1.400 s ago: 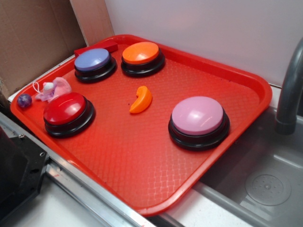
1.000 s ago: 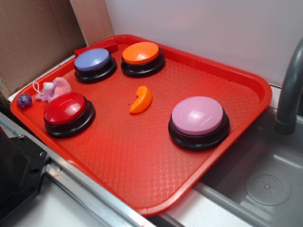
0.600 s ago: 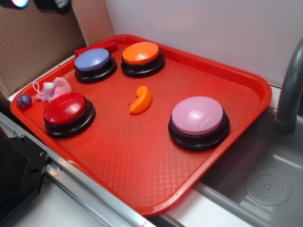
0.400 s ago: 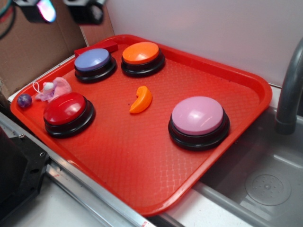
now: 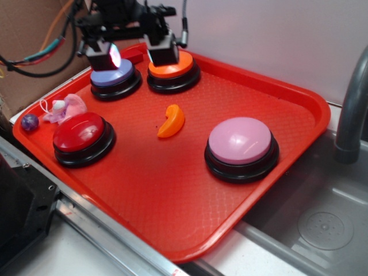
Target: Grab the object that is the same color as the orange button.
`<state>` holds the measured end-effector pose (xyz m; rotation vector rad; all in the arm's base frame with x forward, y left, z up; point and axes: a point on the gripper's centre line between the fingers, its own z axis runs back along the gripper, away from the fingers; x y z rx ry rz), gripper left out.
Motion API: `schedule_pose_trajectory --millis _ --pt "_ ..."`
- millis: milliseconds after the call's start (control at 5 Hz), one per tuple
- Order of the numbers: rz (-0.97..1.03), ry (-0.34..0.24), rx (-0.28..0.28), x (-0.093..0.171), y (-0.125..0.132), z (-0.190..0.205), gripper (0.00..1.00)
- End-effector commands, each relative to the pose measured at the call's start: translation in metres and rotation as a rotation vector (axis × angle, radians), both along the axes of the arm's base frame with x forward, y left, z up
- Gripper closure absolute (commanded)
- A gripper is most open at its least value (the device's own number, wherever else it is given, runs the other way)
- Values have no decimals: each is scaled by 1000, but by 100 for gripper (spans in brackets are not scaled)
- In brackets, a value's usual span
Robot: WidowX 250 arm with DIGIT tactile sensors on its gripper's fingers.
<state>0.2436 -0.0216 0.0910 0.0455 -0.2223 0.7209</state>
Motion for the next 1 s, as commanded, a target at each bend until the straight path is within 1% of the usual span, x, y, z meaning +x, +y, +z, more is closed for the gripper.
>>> schedule_pose_trajectory --millis 0,200,400,600,800 --pt "79 -48 -40 23 4 -34 0" --pt "94 -47 -38 27 0 -53 0" --pt "92 -45 -26 31 -3 -65 0" --pt "85 -29 -39 36 -4 -73 0" --pt "106 -38 7 35 -8 -78 0"
